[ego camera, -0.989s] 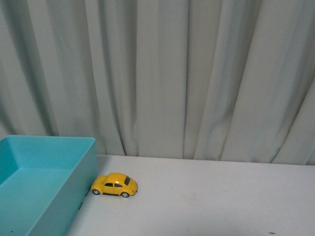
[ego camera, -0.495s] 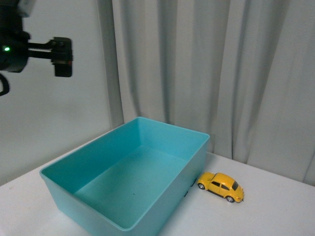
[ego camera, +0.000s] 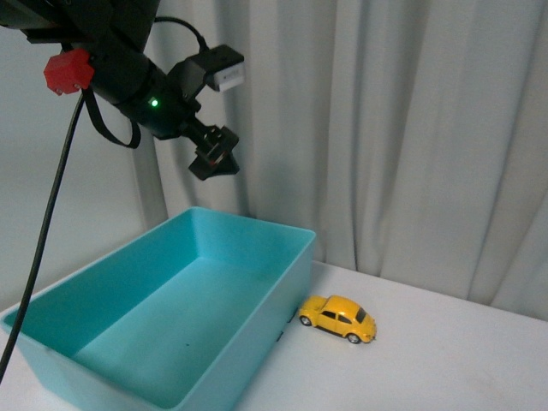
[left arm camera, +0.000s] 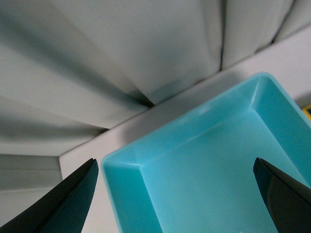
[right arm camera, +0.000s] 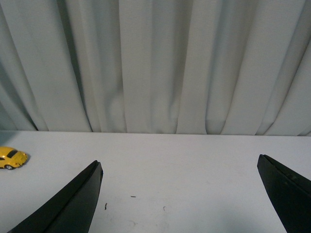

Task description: Wind up and store yellow beetle toy

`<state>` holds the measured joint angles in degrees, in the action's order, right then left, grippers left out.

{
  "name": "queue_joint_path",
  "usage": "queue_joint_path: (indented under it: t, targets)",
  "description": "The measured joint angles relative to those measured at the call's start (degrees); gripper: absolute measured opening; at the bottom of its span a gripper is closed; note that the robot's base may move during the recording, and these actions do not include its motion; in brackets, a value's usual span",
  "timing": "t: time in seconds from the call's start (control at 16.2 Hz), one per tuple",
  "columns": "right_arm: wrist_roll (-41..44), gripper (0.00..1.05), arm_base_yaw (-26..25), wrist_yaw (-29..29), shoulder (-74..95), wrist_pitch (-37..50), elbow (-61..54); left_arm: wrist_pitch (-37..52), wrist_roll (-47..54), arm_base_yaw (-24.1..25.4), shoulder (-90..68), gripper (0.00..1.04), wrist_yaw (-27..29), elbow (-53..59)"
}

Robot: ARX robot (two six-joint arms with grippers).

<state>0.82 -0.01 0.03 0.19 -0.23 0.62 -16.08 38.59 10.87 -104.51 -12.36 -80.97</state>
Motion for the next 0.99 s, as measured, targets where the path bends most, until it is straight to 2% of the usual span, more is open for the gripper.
queue_joint_path:
  t: [0.25,0.37,0.56,0.74,0.99]
  targets:
    - [0.00,0.98,0.00,0.00,0.00,0.00,0.00,-20.39,12.24,-4.11,-12.24,0.98,-5.03,-20.06]
    - [0.00,0.98,0.00,0.00,0.00,0.00,0.00,-22.86,12.72,-9.14,-15.30,0.98,-10.14,-27.23]
    - [0.00,0.98,0.00,0.00,0.00,0.02,0.00,-23.63,12.83,-14.71,-16.26,0.98,-14.40,-28.09]
    - [0.00,0.98,0.00,0.00,0.00,0.00,0.00,-28.83,15.43,-15.34,-20.96,0.98,-14.43,-28.09]
    - [0.00,0.98,0.00,0.00,0.00,0.02,0.00,-30.62,26.32,-16.94,-26.49,0.98,-7.04,-25.20]
